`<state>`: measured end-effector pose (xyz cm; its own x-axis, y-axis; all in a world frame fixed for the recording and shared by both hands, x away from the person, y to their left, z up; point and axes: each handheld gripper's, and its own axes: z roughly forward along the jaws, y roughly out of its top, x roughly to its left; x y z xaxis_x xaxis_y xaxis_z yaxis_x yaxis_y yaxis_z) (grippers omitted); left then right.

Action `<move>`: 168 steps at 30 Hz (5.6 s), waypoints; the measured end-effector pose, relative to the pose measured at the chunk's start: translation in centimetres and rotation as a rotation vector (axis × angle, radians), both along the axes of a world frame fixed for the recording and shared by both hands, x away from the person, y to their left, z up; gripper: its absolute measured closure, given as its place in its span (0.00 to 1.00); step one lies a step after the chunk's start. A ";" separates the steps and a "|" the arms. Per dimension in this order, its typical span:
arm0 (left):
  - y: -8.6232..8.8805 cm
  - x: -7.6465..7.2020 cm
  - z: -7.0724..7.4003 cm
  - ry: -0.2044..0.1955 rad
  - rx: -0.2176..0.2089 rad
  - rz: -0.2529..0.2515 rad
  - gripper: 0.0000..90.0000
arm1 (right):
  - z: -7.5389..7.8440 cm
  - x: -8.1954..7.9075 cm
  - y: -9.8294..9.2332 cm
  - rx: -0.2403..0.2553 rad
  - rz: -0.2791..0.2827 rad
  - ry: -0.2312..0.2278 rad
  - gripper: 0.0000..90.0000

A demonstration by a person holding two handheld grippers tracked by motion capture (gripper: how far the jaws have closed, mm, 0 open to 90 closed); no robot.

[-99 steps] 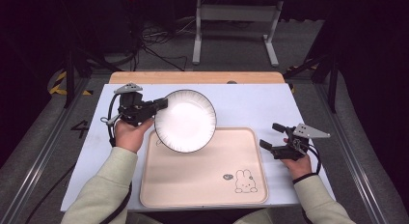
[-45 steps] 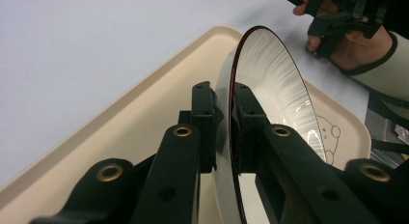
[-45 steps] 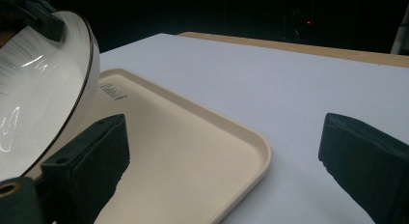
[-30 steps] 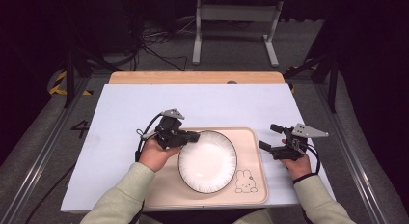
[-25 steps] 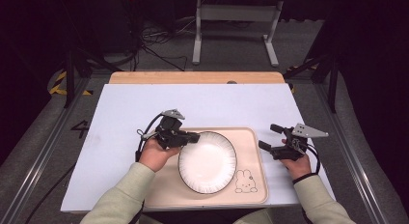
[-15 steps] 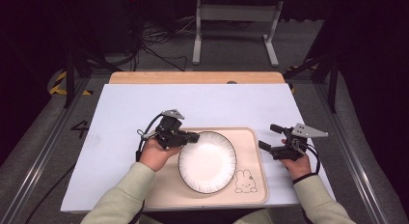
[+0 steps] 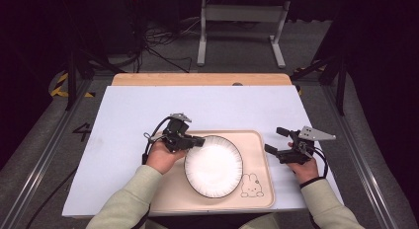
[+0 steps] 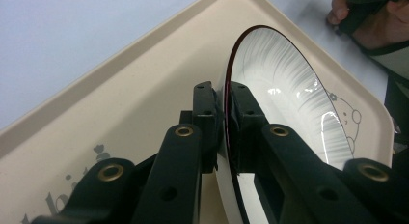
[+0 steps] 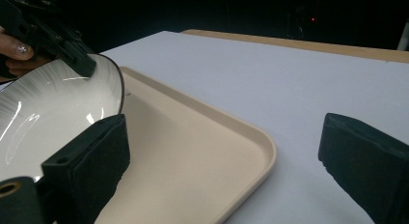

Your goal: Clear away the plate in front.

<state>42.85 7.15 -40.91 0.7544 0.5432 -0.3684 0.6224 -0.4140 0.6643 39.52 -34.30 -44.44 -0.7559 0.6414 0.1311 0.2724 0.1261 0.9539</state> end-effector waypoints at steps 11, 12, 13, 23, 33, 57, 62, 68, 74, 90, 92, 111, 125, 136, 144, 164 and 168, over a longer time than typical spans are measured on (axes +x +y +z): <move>0.2 0.7 -1.1 0.020 0.024 0.027 0.93 | 0.0 0.0 0.0 0.000 0.001 0.005 0.05; 0.2 0.7 -1.1 0.020 0.024 0.027 0.92 | 0.0 0.0 0.0 0.000 0.001 0.005 0.05; 0.2 0.7 -1.3 0.024 0.023 0.037 0.92 | 0.0 0.0 0.0 0.000 0.002 0.005 0.05; 0.2 0.7 -1.8 0.014 0.073 0.056 0.92 | 0.0 0.1 0.0 0.001 0.004 0.006 0.05; 0.4 0.4 -1.9 -0.028 0.106 0.104 0.89 | -0.1 0.1 0.0 0.005 0.009 0.007 0.05; 1.9 -3.1 1.9 -0.253 -0.131 0.022 0.46 | -0.2 0.3 0.2 0.007 0.018 0.034 0.03; 2.5 -4.0 2.2 -0.319 -0.163 0.002 0.40 | -0.2 0.3 0.2 0.008 0.016 0.035 0.03; 4.1 -5.1 2.2 -0.387 -0.236 0.030 0.35 | -0.2 0.2 0.1 0.009 0.017 0.036 0.03; 5.5 -5.7 2.1 -0.438 -0.227 0.052 0.32 | -0.2 0.2 0.2 0.005 0.018 0.041 0.03; 8.3 -6.7 1.5 -0.443 -0.213 0.140 0.07 | -0.2 0.2 0.2 0.002 0.016 0.043 0.02; 8.5 -6.8 1.5 -0.449 -0.211 0.135 0.06 | -0.2 0.2 0.2 0.000 0.017 0.039 0.02; 12.6 -7.5 0.2 -0.453 -0.233 0.214 0.01 | -0.1 0.1 0.2 0.003 0.025 0.027 0.01; 15.0 -8.0 -2.2 -0.456 -0.220 0.262 0.01 | -0.1 0.1 0.2 0.004 0.028 0.019 0.00; 15.5 -8.0 -3.8 -0.381 -0.233 0.265 0.00 | -0.1 0.1 0.2 0.013 0.030 0.022 0.00; 16.0 -7.5 -5.0 -0.327 -0.225 0.281 0.00 | -0.1 0.1 0.2 0.015 0.032 0.023 0.00; 14.8 -7.5 -5.9 -0.331 -0.128 0.279 0.03 | -0.4 0.3 0.5 -0.005 0.051 0.045 0.00; 14.9 -7.4 -5.9 -0.325 -0.128 0.284 0.03 | -0.4 0.3 0.6 -0.010 0.052 0.050 0.00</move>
<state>35.44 22.02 -46.83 0.6695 0.7111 -0.2147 0.4499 -0.1582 0.8790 39.87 -33.73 -44.85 -0.7812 0.6026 0.1633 0.3126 0.1510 0.9378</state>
